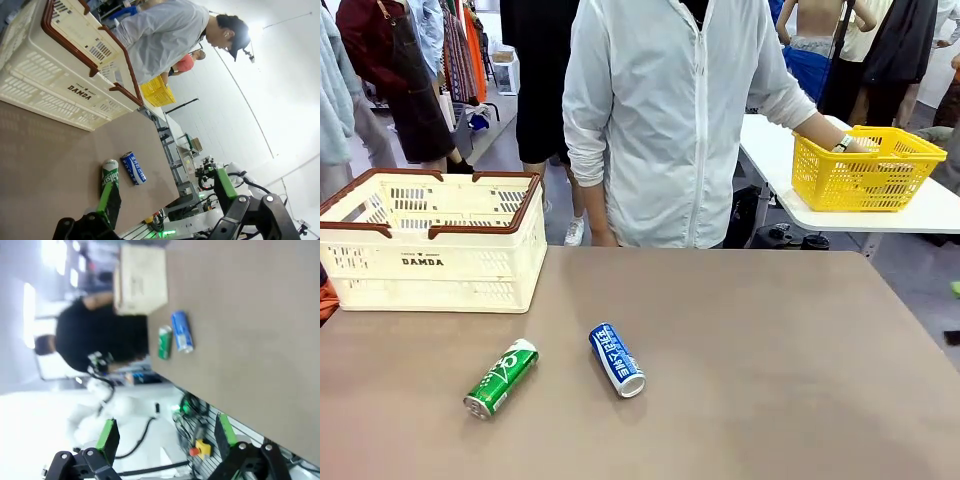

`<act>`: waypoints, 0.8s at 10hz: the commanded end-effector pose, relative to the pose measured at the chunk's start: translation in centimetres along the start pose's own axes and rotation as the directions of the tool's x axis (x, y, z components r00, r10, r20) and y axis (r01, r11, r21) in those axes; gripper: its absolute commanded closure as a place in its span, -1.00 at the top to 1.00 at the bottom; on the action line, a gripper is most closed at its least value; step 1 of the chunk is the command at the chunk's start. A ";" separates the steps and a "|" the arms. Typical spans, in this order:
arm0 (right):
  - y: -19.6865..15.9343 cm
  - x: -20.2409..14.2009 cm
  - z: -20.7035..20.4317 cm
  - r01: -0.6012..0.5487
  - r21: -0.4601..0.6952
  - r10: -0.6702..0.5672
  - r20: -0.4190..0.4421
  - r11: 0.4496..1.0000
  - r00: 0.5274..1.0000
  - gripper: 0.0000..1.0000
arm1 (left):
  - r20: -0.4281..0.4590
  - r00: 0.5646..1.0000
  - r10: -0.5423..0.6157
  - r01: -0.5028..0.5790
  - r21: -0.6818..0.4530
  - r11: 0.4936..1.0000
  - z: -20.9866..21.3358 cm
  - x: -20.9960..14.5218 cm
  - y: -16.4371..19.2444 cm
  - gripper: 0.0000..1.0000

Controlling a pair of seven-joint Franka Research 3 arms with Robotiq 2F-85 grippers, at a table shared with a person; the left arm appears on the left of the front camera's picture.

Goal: Place the drinks into the Shopping basket.
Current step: Pick up one drink and place it into the Shopping basket.

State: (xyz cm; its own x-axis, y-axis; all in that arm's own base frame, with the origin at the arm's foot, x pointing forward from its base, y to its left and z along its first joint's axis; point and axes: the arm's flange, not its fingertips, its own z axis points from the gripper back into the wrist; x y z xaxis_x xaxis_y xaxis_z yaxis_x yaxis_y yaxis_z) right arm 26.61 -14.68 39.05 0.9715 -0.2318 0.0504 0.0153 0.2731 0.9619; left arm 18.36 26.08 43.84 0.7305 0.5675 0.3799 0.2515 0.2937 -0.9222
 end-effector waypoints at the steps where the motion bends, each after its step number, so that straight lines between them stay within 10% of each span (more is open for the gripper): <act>1: -3.3 1.7 -2.3 -0.055 0.166 0.049 0.043 0.985 0.998 1.00 | 0.014 1.000 -0.023 0.023 -0.018 1.000 0.0 0.0 -0.1 1.00; 8: -2.2 0.2 0.4 0.006 0.075 -0.009 0.049 0.997 0.999 1.00 | 0.014 1.000 -0.023 0.023 -0.018 1.000 0.0 0.0 -0.1 1.00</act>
State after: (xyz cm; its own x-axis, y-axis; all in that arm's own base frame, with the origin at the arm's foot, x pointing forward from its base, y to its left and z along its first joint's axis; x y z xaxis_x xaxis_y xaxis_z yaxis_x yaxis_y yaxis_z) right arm 26.96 -15.65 36.31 0.9520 -0.2959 0.0785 -0.0190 0.1991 0.9798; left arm 18.35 26.08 43.85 0.7304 0.5673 0.3804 0.2520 0.2939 -0.9220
